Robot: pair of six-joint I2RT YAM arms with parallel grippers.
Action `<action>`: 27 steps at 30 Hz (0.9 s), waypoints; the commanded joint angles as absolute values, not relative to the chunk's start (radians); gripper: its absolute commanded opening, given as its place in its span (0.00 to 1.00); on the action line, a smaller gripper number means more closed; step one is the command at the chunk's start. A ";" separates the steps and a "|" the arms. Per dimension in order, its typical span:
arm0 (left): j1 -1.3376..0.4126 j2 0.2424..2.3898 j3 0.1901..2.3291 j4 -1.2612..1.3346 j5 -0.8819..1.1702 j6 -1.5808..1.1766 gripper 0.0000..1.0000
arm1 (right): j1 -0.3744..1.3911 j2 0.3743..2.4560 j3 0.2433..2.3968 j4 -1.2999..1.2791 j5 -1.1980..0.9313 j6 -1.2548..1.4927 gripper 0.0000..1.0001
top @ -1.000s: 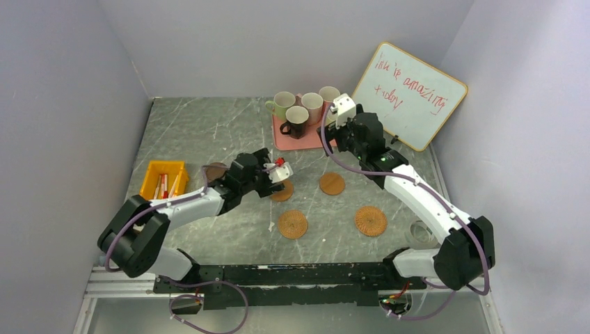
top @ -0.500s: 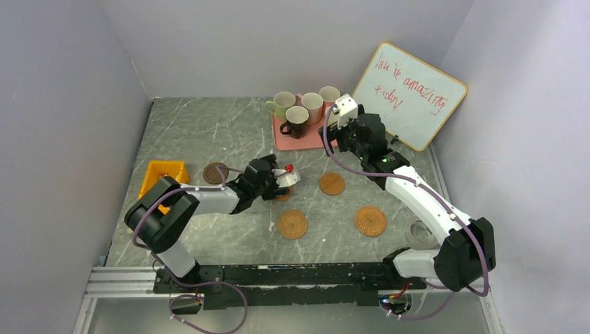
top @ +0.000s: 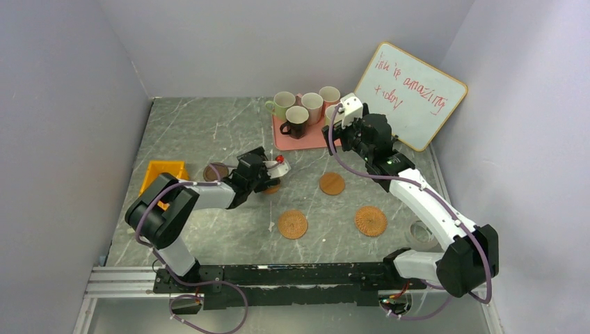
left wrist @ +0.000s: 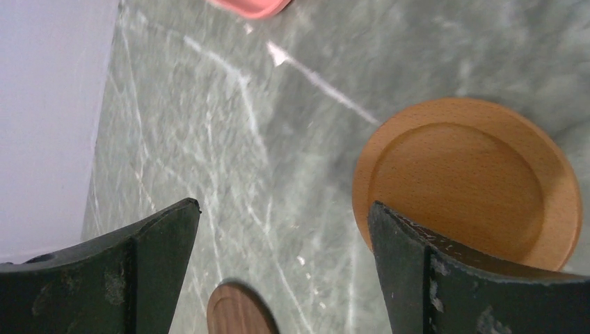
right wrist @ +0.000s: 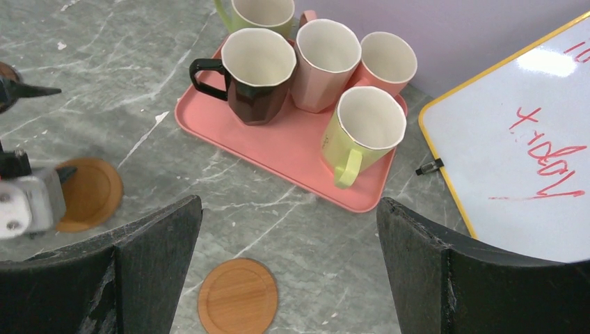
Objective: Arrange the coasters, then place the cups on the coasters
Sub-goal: Move the coaster to the center of the board.
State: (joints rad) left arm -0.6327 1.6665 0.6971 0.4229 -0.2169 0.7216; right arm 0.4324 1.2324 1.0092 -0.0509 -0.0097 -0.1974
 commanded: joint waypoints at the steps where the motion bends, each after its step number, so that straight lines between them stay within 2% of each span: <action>1: -0.570 1.704 0.704 0.367 -0.268 0.725 0.96 | 0.424 1.208 1.006 -0.003 -0.032 -0.188 1.00; 19: -0.442 1.786 0.756 0.435 -0.365 0.678 0.96 | 0.419 1.208 1.008 -0.003 -0.041 -0.192 1.00; 27: -0.430 1.710 0.724 0.469 -0.311 0.642 0.96 | 0.415 1.214 1.009 -0.003 -0.041 -0.194 1.00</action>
